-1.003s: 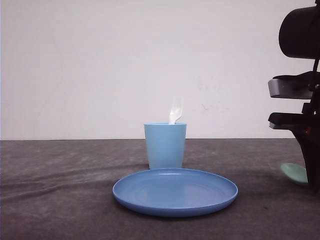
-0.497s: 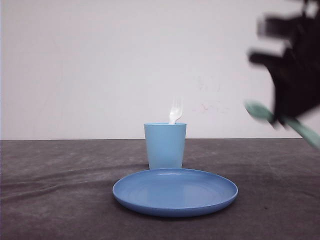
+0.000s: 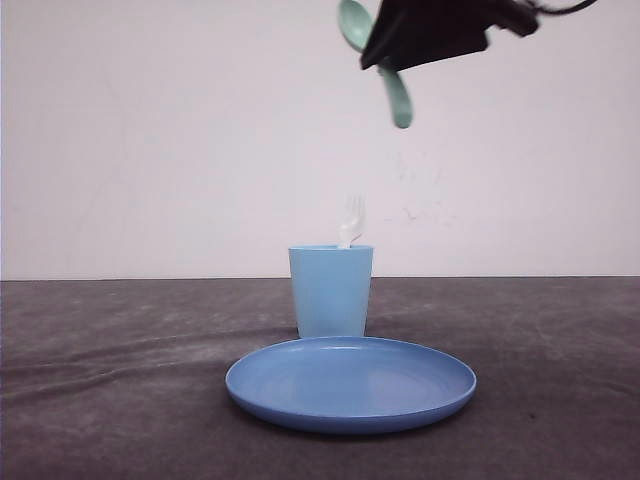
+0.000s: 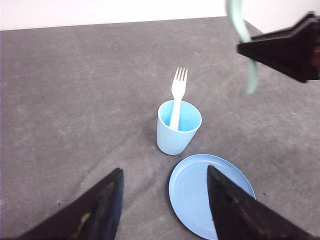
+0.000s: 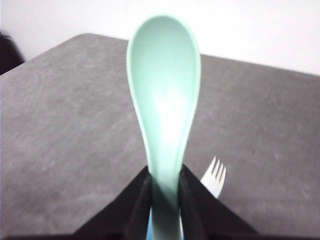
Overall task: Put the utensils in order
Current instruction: 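Carry the spoon with the right gripper and drop it into the cup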
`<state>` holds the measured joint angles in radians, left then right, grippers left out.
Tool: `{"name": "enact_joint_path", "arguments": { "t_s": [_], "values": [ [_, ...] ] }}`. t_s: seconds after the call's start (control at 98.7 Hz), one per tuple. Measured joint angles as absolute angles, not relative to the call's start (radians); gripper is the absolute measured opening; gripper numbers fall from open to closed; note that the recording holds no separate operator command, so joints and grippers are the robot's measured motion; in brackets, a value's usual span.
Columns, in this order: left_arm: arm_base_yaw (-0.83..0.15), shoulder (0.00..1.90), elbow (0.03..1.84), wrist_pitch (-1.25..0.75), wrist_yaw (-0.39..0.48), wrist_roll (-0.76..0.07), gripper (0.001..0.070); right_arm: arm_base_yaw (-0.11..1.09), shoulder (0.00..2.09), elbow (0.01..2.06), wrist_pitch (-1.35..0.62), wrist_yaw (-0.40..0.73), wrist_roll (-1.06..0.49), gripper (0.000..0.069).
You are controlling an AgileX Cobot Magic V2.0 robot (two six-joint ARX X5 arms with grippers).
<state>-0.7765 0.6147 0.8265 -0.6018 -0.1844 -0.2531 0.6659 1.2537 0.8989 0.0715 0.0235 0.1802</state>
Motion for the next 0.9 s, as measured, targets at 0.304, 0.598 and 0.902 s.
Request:
{"name": "enact_joint_path", "arguments": {
  "t_s": [0.304,0.598,0.902],
  "values": [
    [-0.776,0.615,0.826,-0.612,-0.185,-0.255,0.0317,0.666,1.456,0.899,0.303,0.023,0.153,0.007],
    [-0.776,0.615,0.826,-0.658,-0.184,-0.256,0.0317,0.68,1.605,0.899,0.415,0.021,0.153,0.007],
    [-0.776,0.615,0.826,-0.673,-0.185,-0.256,0.0317,0.682,1.685,0.899,0.431,0.023,0.153,0.007]
  ]
}}
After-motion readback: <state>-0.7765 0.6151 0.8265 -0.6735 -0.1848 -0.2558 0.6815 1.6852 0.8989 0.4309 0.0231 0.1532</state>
